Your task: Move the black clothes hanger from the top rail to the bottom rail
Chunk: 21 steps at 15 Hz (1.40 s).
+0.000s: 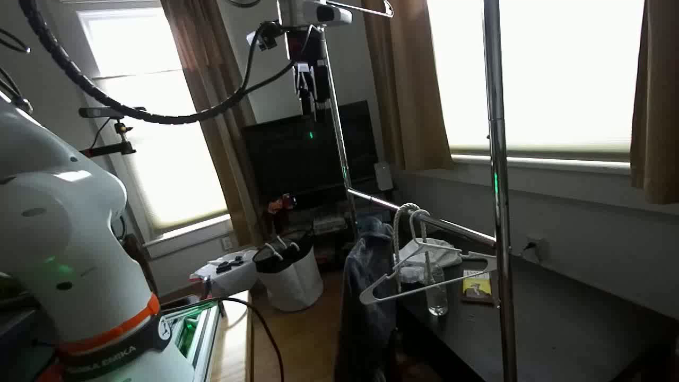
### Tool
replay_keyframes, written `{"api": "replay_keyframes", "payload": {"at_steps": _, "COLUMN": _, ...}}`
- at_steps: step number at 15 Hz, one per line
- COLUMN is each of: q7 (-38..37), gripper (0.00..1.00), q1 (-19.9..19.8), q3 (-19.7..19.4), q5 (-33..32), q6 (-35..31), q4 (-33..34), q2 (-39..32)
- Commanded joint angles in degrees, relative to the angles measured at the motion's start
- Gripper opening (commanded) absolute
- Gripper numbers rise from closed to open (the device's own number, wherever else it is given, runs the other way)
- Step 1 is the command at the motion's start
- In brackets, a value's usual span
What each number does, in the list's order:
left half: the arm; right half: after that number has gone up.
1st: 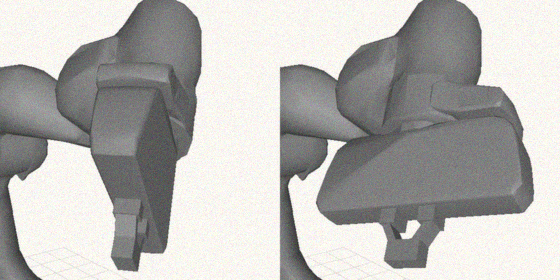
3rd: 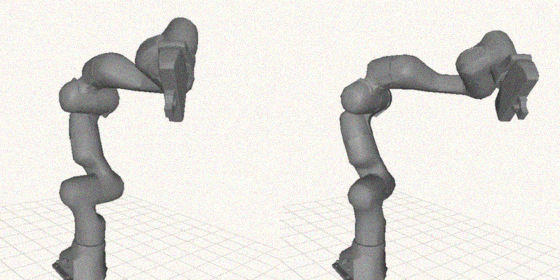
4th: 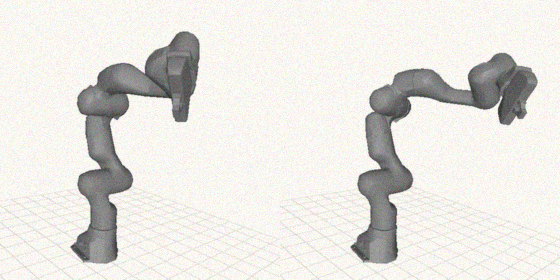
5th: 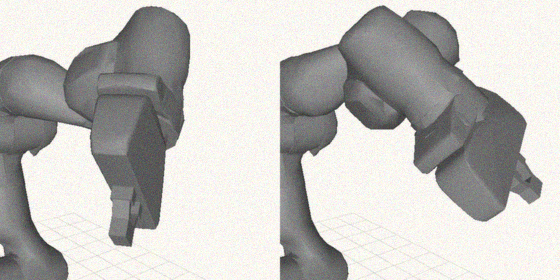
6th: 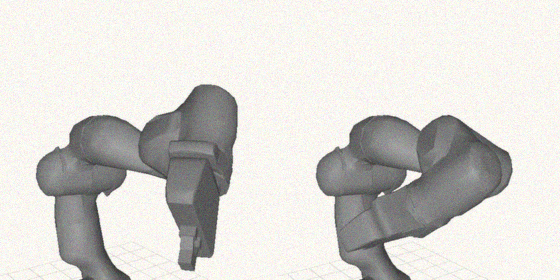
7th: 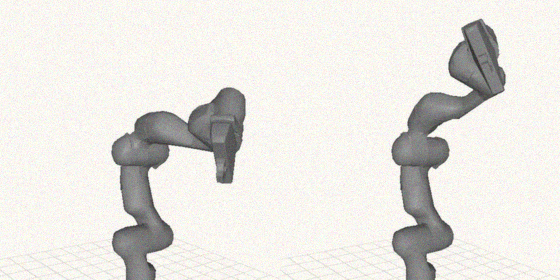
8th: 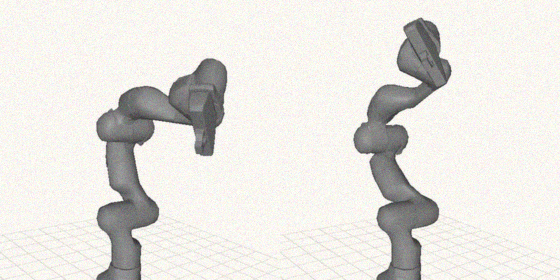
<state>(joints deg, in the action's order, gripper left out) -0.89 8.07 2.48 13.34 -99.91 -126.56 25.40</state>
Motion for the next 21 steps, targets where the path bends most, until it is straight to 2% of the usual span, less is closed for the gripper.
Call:
{"api": "replay_keyframes", "payload": {"at_steps": 1, "q7": 0.30, "gripper": 1.00, "q1": -0.93, "q3": 0.75, "q5": 0.31, "q6": 0.18, "q4": 0.13, "q2": -0.02}}
{"api": "replay_keyframes", "payload": {"at_steps": 11, "q7": 0.51, "gripper": 1.00, "q1": -0.74, "q3": 0.94, "q5": 0.64, "q6": -0.96, "q4": 0.12, "q2": 0.32}}
{"api": "replay_keyframes", "payload": {"at_steps": 14, "q7": 4.93, "gripper": 1.00, "q1": -0.16, "q3": 0.04, "q5": 0.49, "q6": -1.79, "q4": -0.62, "q2": 7.38}}
{"api": "replay_keyframes", "payload": {"at_steps": 17, "q7": 10.57, "gripper": 1.00, "q1": 0.02, "q3": -1.32, "q5": -0.35, "q6": -1.61, "q4": 2.10, "q2": 11.09}}
{"api": "replay_keyframes", "payload": {"at_steps": 19, "q7": 13.92, "gripper": 1.00, "q1": 0.60, "q3": -4.21, "q5": 2.67, "q6": -1.80, "q4": 5.13, "q2": 11.87}}
{"api": "replay_keyframes", "payload": {"at_steps": 20, "q7": 13.29, "gripper": 1.00, "q1": 0.37, "q3": -5.41, "q5": 4.37, "q6": -1.44, "q4": 7.32, "q2": 11.50}}
{"api": "replay_keyframes", "payload": {"at_steps": 21, "q7": 11.47, "gripper": 1.00, "q1": -0.35, "q3": -2.76, "q5": 1.77, "q6": -1.45, "q4": 5.43, "q2": 11.27}}
